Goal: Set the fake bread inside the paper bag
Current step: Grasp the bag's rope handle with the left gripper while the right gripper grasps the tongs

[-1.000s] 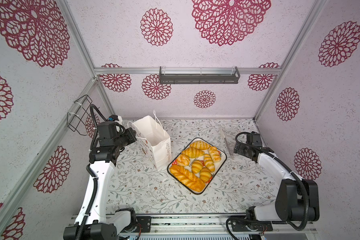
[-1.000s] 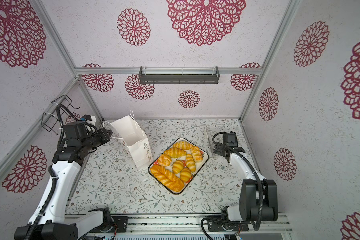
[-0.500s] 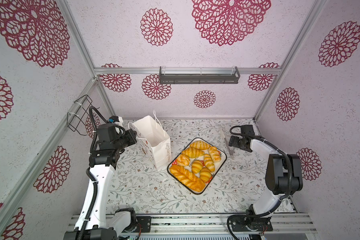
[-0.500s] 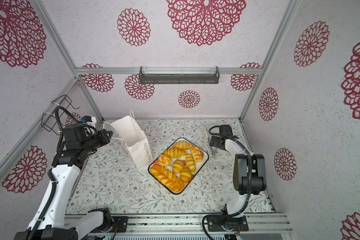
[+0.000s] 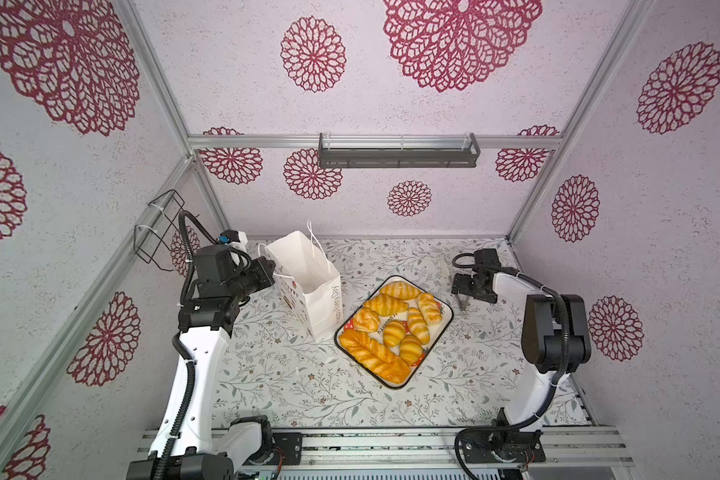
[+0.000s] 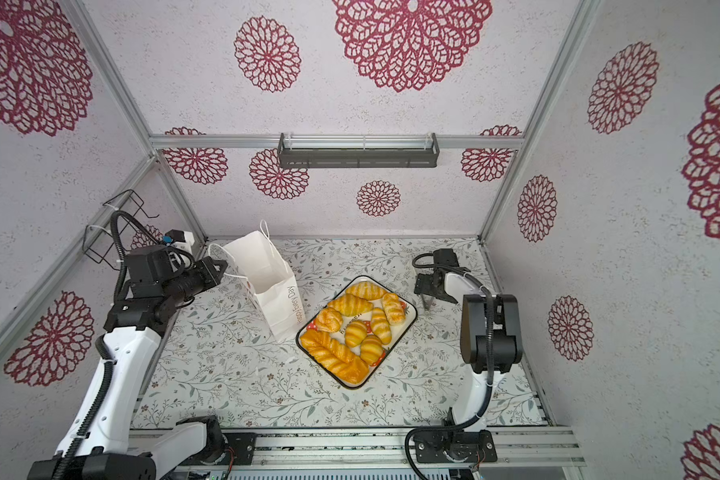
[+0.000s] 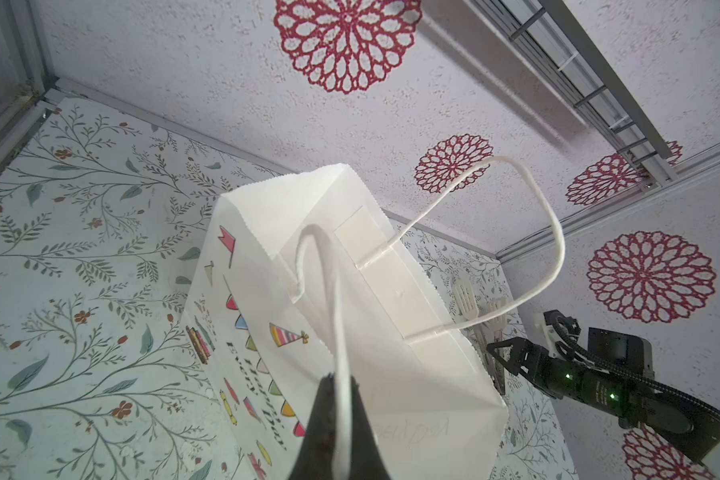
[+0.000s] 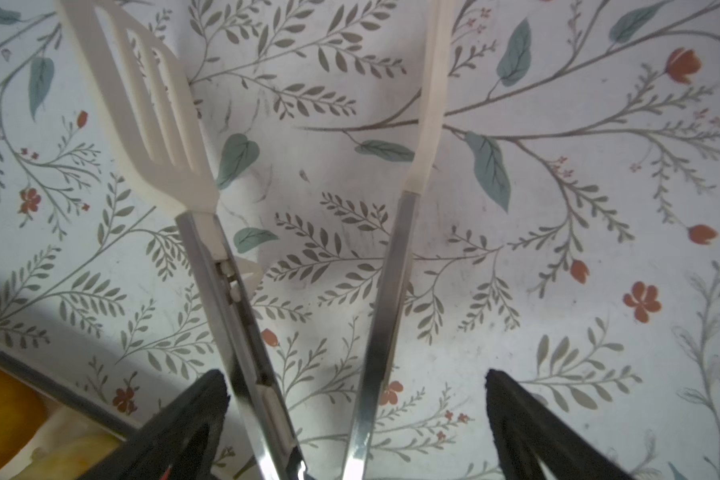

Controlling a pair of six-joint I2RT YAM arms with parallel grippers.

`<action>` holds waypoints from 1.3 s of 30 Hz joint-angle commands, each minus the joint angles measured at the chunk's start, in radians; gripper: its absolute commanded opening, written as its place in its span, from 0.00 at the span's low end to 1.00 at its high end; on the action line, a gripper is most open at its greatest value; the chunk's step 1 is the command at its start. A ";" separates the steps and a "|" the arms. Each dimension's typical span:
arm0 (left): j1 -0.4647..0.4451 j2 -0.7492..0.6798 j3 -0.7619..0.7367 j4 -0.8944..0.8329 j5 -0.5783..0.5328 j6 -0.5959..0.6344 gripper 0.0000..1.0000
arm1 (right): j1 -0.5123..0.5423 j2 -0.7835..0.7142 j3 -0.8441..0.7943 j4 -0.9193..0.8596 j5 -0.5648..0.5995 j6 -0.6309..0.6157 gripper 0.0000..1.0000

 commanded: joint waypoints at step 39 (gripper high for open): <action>0.002 0.012 0.048 -0.030 0.010 0.005 0.00 | 0.026 0.187 0.172 -0.075 0.030 -0.072 0.92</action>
